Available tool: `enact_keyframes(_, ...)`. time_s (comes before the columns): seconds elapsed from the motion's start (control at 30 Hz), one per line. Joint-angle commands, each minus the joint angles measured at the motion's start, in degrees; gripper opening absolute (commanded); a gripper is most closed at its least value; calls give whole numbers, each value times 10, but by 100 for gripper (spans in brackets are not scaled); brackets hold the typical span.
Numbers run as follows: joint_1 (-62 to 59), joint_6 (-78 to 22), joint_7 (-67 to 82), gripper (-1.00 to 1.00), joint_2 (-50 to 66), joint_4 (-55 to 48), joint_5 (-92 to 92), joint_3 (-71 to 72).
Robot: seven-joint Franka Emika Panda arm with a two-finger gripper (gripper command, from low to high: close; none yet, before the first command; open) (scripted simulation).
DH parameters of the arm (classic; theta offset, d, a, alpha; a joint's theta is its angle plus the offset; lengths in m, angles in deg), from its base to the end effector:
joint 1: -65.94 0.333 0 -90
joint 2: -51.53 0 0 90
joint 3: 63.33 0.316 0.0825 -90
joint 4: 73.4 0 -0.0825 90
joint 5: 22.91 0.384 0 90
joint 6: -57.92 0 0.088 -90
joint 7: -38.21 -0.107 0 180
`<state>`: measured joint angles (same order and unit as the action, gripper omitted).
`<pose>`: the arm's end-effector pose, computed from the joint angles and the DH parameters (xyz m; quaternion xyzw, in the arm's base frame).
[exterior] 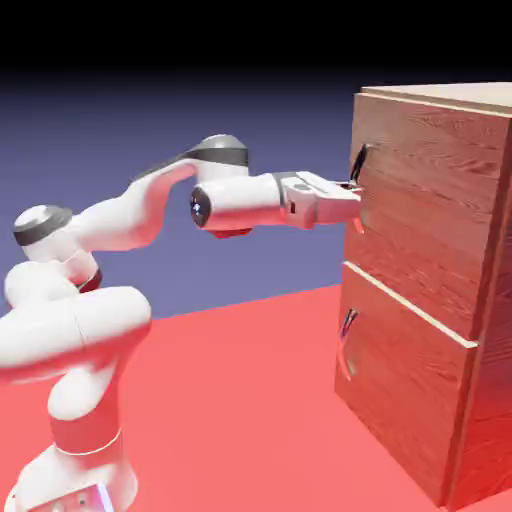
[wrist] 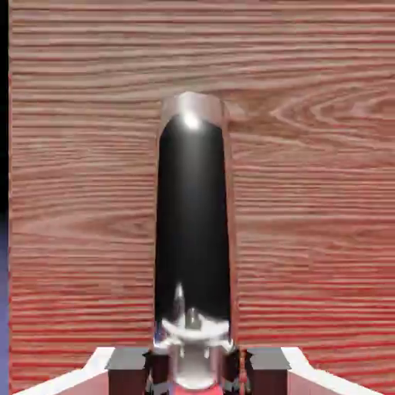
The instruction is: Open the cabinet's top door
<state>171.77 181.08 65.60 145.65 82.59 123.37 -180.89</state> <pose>0.3770 0.0073 0.5047 -0.6605 0.2517 -0.6454 0.2896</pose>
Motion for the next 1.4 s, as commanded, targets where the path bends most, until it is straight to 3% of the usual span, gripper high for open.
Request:
enact_keyframes(0.0, 6, -24, 10, -100, -2, 16, -4, -11)
enact_keyframes(0.3, 6, -249, 92, -100, -36, 121, -77, -133)
enact_keyframes(0.63, -89, -498, 197, -100, -137, 148, -228, -278)
enact_keyframes(1.0, -238, -732, 371, -100, -352, 61, -456, -357)
enact_keyframes(1.37, -315, -818, 532, -100, -580, -96, -672, -345)
